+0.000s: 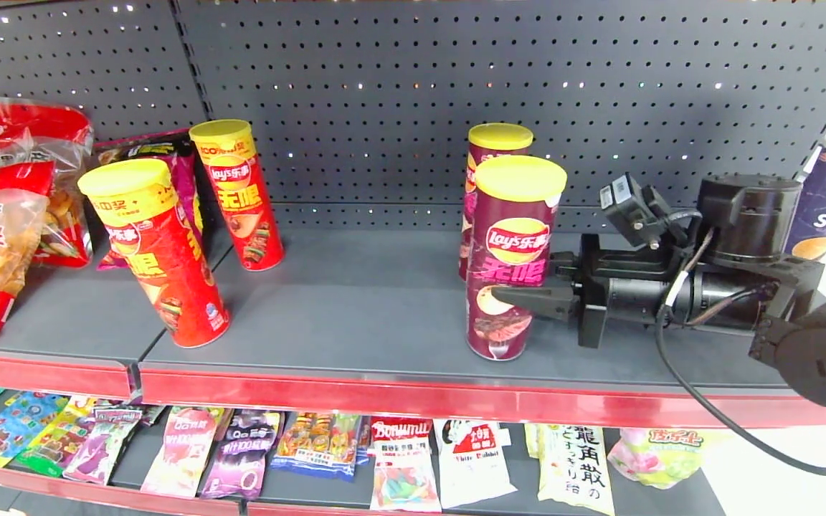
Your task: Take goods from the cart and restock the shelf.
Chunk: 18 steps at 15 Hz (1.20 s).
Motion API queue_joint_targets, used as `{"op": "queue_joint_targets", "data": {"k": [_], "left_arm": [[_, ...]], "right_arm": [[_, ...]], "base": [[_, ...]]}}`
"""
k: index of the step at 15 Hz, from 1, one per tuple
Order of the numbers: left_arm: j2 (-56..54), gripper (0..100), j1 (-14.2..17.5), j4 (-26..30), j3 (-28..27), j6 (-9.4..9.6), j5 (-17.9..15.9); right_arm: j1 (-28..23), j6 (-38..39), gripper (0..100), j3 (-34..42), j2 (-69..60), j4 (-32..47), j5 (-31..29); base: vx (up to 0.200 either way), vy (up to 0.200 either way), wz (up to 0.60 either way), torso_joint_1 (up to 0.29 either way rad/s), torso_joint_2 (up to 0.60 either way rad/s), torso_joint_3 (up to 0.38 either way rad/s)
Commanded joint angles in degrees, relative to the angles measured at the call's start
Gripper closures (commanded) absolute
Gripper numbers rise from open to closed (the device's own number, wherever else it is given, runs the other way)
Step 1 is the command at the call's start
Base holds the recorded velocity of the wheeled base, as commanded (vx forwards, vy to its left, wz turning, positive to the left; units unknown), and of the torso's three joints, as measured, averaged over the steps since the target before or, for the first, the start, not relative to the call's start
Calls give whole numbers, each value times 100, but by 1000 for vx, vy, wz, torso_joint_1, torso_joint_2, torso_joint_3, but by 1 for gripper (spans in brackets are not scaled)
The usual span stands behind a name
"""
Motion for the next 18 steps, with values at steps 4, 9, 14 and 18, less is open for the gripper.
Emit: {"op": "queue_joint_targets", "data": {"k": [4,9,14,18], "left_arm": [[10,0,-1,-1,1,-1,3],[10,0,-1,-1,1,-1,3],[10,0,-1,-1,1,-1,3],[10,0,-1,-1,1,-1,3]], "right_arm": [[55,16,100,308,-49,-366,-273],[521,420,100,554,-49,-831,-914],[670,535,100,809,-102,-981,-1239],[644,517,100,826,-190,-981,-1257]], "base": [[0,0,0,0,0,0],[0,0,0,0,0,0],[0,0,0,0,0,0],[0,0,0,0,0,0]]}}
